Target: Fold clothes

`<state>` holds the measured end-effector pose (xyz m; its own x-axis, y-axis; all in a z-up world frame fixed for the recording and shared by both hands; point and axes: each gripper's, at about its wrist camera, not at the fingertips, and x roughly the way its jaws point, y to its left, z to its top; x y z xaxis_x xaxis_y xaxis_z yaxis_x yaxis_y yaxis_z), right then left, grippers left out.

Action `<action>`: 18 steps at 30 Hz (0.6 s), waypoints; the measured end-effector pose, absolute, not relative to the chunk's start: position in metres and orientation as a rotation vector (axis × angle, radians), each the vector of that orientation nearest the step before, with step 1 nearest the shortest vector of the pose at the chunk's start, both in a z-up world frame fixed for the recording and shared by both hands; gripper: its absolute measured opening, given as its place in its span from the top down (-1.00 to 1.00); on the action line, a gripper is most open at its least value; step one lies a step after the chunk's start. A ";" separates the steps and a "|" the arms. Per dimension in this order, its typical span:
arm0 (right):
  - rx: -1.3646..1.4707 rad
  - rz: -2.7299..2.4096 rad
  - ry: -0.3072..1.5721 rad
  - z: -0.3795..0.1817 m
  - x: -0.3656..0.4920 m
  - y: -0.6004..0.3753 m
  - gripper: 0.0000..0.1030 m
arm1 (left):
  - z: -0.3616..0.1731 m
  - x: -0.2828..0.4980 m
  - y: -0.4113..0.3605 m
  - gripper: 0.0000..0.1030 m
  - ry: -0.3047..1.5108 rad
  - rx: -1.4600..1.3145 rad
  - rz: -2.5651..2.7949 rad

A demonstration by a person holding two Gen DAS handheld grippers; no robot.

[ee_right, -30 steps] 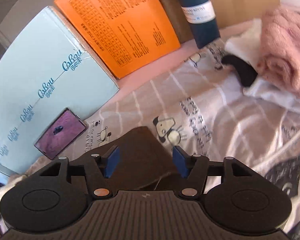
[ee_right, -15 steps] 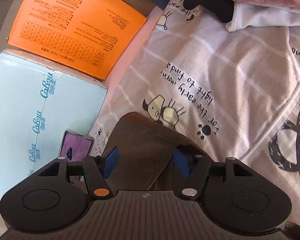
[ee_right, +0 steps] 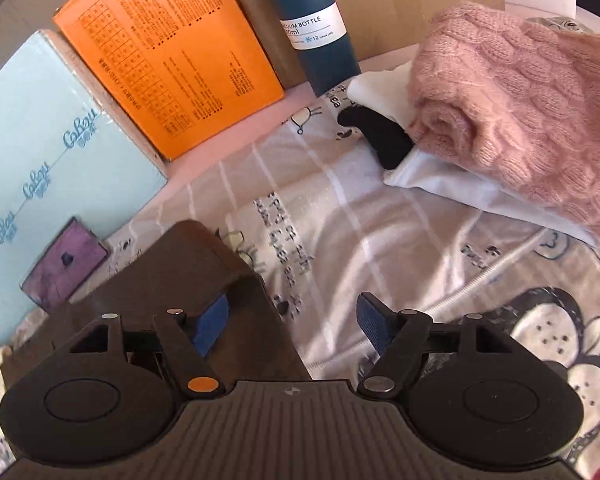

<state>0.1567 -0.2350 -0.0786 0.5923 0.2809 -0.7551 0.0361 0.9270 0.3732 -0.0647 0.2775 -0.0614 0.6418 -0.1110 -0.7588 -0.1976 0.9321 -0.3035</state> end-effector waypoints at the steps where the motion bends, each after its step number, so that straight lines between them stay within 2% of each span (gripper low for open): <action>1: 0.358 0.151 0.923 -0.077 0.145 -0.237 -0.34 | -0.059 -0.070 0.275 -0.17 0.879 -0.360 0.040; 2: 0.334 0.158 0.913 -0.076 0.134 -0.237 -0.35 | -0.054 -0.076 0.268 -0.27 0.877 -0.322 0.031; 5: 0.206 0.164 0.880 -0.070 0.102 -0.233 -0.43 | -0.044 -0.085 0.241 -0.40 0.876 -0.210 -0.053; 8: 0.078 0.203 0.842 -0.065 0.074 -0.227 -0.47 | -0.041 -0.083 0.204 -0.42 0.893 -0.132 -0.218; 13: -0.244 0.415 0.745 -0.062 0.015 -0.200 -0.67 | -0.046 -0.072 0.123 -0.43 0.946 0.074 -0.532; 16: -0.435 0.584 0.745 -0.070 -0.016 -0.185 -0.71 | -0.047 -0.080 0.093 -0.43 0.962 0.150 -0.653; 18: -0.484 0.653 0.797 -0.075 -0.028 -0.182 -0.71 | -0.047 -0.087 0.078 -0.50 0.973 0.180 -0.721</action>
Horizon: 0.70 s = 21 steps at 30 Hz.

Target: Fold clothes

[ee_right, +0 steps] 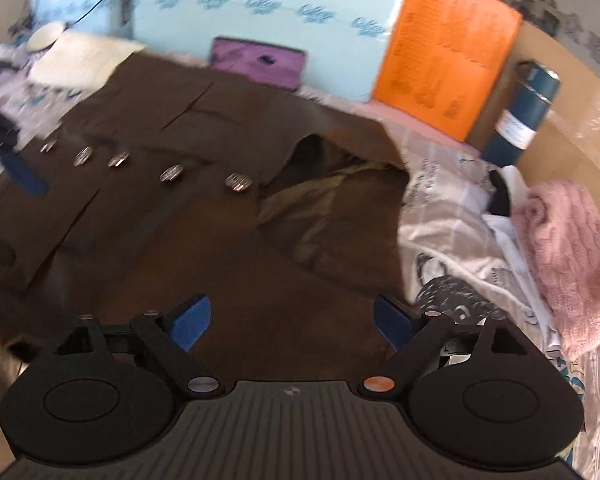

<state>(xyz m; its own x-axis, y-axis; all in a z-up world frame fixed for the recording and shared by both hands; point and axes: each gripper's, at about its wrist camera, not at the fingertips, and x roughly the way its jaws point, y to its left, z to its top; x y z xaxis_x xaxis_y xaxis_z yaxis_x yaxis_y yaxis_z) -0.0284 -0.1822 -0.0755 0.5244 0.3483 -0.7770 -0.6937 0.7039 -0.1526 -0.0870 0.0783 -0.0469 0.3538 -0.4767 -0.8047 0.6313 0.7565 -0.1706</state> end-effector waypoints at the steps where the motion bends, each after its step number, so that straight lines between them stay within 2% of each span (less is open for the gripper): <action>1: -0.493 0.680 0.820 -0.078 -0.033 -0.182 -0.71 | -0.046 -0.092 0.072 -0.57 0.978 0.191 -0.755; 11: -0.440 0.823 0.882 -0.084 -0.046 -0.172 -0.71 | -0.062 -0.107 0.049 -0.60 1.041 0.332 -0.770; 17: -0.441 0.907 0.882 -0.081 -0.045 -0.160 -0.71 | -0.070 -0.115 0.036 -0.60 1.006 0.490 -0.736; 21: -0.486 0.964 0.900 -0.078 -0.049 -0.153 -0.71 | -0.060 -0.112 0.050 -0.60 0.967 0.439 -0.699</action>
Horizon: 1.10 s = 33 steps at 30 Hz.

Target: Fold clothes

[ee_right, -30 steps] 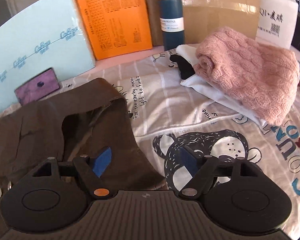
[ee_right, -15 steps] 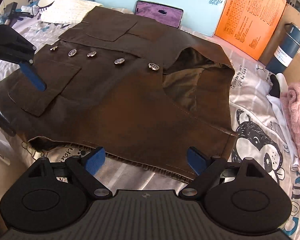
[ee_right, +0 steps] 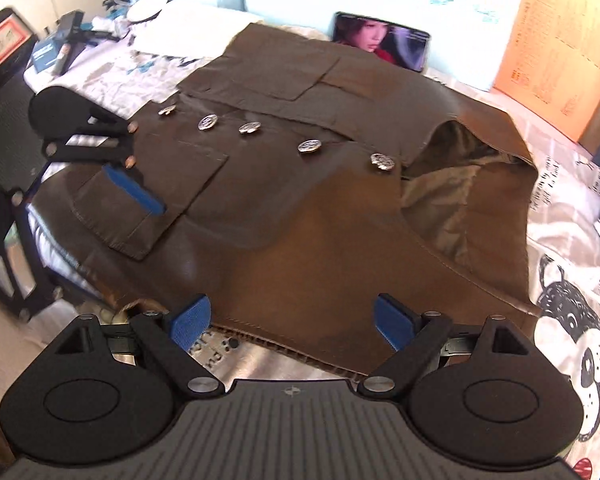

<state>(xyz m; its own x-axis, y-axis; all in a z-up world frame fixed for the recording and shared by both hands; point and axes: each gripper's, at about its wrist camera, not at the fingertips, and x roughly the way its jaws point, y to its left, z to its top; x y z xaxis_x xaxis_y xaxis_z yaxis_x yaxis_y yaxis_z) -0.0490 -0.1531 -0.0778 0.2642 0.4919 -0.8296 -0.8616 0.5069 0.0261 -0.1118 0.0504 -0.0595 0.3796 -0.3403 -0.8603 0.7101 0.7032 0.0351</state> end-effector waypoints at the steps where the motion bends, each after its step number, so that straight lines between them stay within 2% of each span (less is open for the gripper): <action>1: -0.503 0.984 0.907 -0.077 -0.050 -0.152 -0.71 | -0.057 -0.109 0.057 -0.60 0.962 0.410 -0.676; 8: -0.618 1.146 0.908 -0.082 -0.064 -0.124 -0.71 | -0.052 -0.093 0.087 -0.60 0.972 0.245 -0.600; 13: -0.767 1.172 0.735 -0.099 -0.083 -0.087 -0.67 | -0.051 -0.094 0.097 -0.60 0.969 0.159 -0.605; 17: -0.703 1.206 0.717 -0.104 -0.081 -0.080 -0.62 | -0.043 -0.107 0.106 -0.60 0.962 0.109 -0.646; 22: -0.502 1.132 0.756 -0.091 -0.061 -0.087 -0.60 | -0.053 -0.119 0.106 -0.60 1.023 0.230 -0.578; 24: -0.442 1.111 0.765 -0.087 -0.056 -0.090 -0.60 | -0.058 -0.118 0.106 -0.45 1.018 0.274 -0.524; 26: -0.436 1.109 0.768 -0.086 -0.056 -0.091 -0.61 | -0.061 -0.116 0.107 0.67 1.001 0.301 -0.496; 29: -0.490 1.108 0.770 -0.088 -0.061 -0.093 -0.61 | -0.054 -0.111 0.117 0.78 0.968 0.249 -0.504; 33: -0.612 0.976 0.785 -0.099 -0.062 -0.112 -0.61 | -0.040 -0.105 0.127 0.78 0.916 0.217 -0.466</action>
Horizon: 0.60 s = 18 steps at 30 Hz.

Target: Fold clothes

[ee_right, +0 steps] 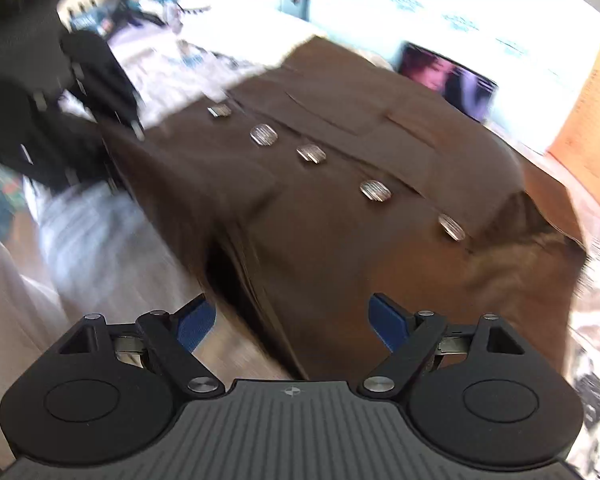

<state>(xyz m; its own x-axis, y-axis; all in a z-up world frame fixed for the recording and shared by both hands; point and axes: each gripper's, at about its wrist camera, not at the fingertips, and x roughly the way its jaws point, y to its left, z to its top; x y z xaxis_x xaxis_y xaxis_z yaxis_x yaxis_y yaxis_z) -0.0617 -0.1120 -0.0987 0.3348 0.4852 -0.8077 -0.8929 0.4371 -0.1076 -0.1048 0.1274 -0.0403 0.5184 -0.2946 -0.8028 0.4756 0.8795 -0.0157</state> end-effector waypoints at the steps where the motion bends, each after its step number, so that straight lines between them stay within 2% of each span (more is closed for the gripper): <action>1: -0.640 0.931 0.788 -0.102 -0.060 -0.119 -0.61 | -0.039 -0.103 0.130 0.78 0.912 0.202 -0.457; 5: -0.708 0.773 0.789 -0.108 -0.045 -0.150 -0.59 | -0.034 -0.098 0.135 0.78 0.894 0.182 -0.447; 7: -0.724 0.712 0.777 -0.107 -0.038 -0.165 -0.34 | -0.032 -0.096 0.140 0.85 0.892 0.177 -0.468; 9: -0.761 0.668 0.766 -0.107 -0.031 -0.174 0.60 | -0.029 -0.095 0.142 0.88 0.893 0.174 -0.505; 10: -0.775 0.657 0.766 -0.107 -0.027 -0.176 0.75 | -0.028 -0.095 0.142 0.91 0.894 0.173 -0.524; 14: -0.788 0.694 0.791 -0.099 -0.026 -0.186 0.88 | -0.026 -0.097 0.144 0.92 0.925 0.142 -0.614; 18: -0.810 0.723 0.862 -0.095 -0.031 -0.191 0.91 | -0.023 -0.111 0.140 0.92 0.982 0.104 -0.738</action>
<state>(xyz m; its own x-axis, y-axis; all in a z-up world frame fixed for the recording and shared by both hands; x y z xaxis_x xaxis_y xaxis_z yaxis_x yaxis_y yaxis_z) -0.0310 -0.1914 -0.0954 0.4621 0.2162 -0.8601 -0.8093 0.4993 -0.3093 -0.1107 0.1398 -0.0233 0.3366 -0.5195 -0.7854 0.6097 0.7558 -0.2387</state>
